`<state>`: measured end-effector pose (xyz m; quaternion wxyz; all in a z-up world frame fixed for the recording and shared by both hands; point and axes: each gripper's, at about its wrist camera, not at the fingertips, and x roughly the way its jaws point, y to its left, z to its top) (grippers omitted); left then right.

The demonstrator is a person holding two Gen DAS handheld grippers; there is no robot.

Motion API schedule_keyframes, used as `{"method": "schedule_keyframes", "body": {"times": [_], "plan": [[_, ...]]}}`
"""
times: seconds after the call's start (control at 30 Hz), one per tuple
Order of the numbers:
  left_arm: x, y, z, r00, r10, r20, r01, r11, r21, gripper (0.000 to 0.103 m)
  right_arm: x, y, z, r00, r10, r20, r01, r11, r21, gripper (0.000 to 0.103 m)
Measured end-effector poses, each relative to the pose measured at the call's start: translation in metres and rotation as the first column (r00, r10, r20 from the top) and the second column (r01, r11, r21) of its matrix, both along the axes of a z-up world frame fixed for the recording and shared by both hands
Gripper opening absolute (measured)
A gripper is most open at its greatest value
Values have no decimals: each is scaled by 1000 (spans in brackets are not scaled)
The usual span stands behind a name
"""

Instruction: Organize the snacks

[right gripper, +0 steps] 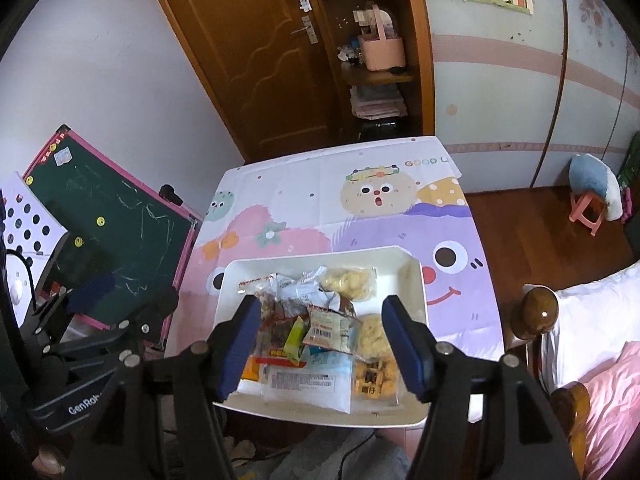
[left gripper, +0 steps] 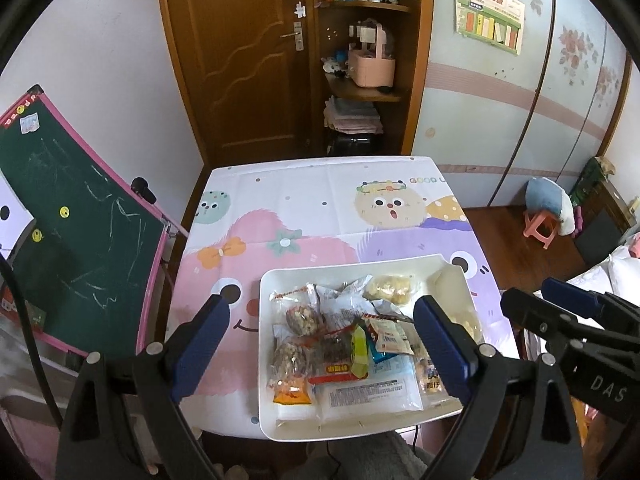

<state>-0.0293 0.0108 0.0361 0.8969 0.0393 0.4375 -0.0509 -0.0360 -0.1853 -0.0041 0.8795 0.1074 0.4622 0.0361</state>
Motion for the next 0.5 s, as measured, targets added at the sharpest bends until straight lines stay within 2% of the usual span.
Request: {"method": "schedule_keyframes", "body": {"times": [0.13, 0.27, 0.5], "plan": [[-8, -1, -2, 1000, 6, -8, -6, 1000, 5, 93, -8, 2, -1, 1000, -12, 1, 12, 1000, -26, 67], [-14, -1, -5, 1000, 18, -17, -18, 1000, 8, 99, -17, 4, 0, 1000, -30, -1, 30, 998, -61, 67], [-25, -3, -3, 999, 30, -18, -30, 999, 39, 101, -29, 7, 5, 999, -49, 10, 50, 993, -111, 67]]}}
